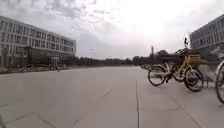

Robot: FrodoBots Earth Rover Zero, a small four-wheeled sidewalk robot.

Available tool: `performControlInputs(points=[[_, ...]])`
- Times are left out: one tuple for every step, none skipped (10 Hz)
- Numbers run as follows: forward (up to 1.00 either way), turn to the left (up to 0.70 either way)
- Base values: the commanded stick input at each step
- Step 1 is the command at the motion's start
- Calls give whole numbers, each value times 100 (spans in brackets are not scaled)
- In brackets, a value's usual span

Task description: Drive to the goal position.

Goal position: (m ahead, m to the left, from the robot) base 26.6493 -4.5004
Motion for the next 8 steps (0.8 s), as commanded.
performControlInputs(points=[[70, 2], [70, 2], [70, 2], [70, 2], [70, 2], [70, 2], [70, 2], [70, 2]])
